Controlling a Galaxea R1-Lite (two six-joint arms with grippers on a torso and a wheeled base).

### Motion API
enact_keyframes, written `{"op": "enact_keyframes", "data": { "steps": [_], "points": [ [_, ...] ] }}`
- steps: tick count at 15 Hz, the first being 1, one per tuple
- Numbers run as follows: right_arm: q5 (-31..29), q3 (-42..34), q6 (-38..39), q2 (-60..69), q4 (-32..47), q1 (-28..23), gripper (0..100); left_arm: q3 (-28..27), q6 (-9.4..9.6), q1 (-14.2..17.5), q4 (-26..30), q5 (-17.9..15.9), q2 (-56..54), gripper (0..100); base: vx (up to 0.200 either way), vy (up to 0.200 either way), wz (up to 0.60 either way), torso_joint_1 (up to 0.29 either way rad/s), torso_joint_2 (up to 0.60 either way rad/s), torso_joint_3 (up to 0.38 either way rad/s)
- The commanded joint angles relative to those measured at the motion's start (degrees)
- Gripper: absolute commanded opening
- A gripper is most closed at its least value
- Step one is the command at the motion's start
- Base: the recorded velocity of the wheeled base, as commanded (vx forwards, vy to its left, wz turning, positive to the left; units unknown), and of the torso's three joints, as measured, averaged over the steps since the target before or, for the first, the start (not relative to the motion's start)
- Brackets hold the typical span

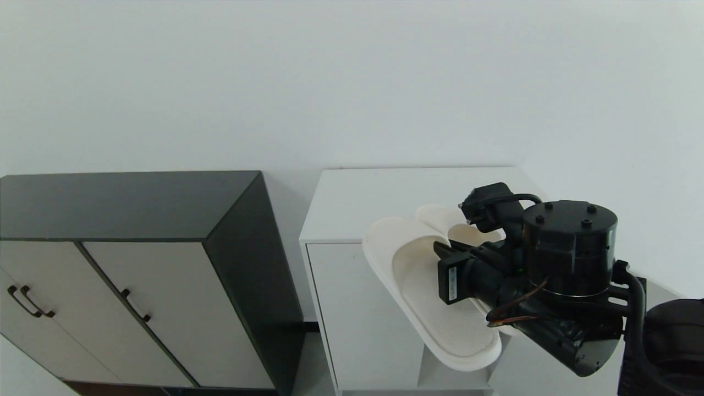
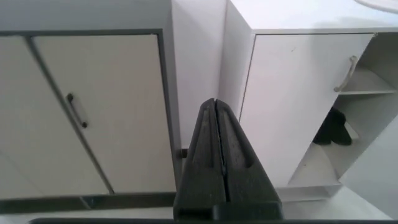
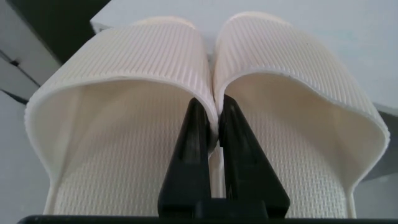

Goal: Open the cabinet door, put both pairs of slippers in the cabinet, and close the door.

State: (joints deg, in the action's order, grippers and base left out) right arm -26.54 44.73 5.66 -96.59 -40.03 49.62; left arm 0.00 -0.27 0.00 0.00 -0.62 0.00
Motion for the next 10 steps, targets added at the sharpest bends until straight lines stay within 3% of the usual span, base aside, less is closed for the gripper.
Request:
{"op": "enact_keyframes", "data": {
  "steps": [1,10],
  "points": [
    [0.0,-0.4,0.0,0.6,0.0,0.4,0,0.0,0.00,0.0,0.0,0.0,0.0,0,0.000,0.000,0.00,0.000,0.00,0.000],
    [0.1,-1.2,-0.2,-0.5,0.0,0.9,0,0.0,-0.43,0.0,0.0,0.0,0.0,0,0.000,0.000,0.00,0.000,0.00,0.000]
  ]
}}
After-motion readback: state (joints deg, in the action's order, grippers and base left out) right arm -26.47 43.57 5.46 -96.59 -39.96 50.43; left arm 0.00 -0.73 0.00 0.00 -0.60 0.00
